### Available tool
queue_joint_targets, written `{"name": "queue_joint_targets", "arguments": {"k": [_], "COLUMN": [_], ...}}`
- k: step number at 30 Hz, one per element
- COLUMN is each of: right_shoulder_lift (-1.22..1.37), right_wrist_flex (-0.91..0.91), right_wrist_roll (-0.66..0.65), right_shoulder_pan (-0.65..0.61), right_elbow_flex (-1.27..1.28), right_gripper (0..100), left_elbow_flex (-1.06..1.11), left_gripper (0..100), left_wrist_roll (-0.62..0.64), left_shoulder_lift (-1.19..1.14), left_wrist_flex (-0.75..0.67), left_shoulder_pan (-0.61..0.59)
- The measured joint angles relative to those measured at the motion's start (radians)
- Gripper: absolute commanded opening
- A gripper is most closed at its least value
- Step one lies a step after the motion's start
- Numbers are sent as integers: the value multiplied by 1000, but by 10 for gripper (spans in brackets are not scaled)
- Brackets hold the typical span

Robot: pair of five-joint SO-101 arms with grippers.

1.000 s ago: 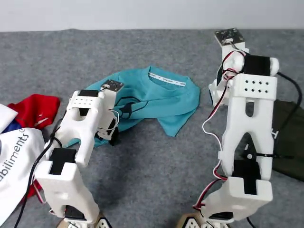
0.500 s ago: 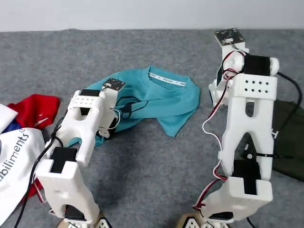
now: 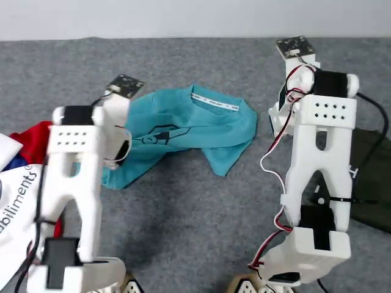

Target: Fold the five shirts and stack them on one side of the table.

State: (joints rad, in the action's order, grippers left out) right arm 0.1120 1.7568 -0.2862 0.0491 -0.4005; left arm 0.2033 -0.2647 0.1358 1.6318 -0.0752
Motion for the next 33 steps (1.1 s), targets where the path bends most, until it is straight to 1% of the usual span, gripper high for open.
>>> {"name": "queue_joint_targets", "arguments": {"k": [3, 6, 11, 15, 19, 22, 27, 30, 33], "right_shoulder_lift": [0, 0, 0, 12, 91, 146, 232, 298, 371], "right_wrist_flex": [0, 0, 0, 0, -15, -75, -160, -224, -302], "right_wrist_roll": [0, 0, 0, 0, 0, 0, 0, 0, -48], "right_shoulder_pan": [-9, -55, -190, -302, -400, -448, -494, -496, -496], "right_elbow_flex": [0, 2, 87, 169, 175, 175, 175, 175, 175], "right_gripper": [241, 241, 241, 243, 243, 243, 243, 242, 241], "left_elbow_flex": [0, 0, 0, 0, 0, 0, 0, 0, 0], "left_gripper": [5, 5, 5, 5, 5, 5, 5, 5, 5], "left_wrist_roll": [-46, -69, -129, -138, -141, -141, -141, -141, -141], "left_shoulder_lift": [48, 84, 129, 132, 133, 133, 133, 133, 133], "left_wrist_flex": [48, 60, 61, 66, 66, 66, 51, 51, 51], "left_shoulder_pan": [-57, -157, -365, -463, -500, -505, -523, -523, -523]}}
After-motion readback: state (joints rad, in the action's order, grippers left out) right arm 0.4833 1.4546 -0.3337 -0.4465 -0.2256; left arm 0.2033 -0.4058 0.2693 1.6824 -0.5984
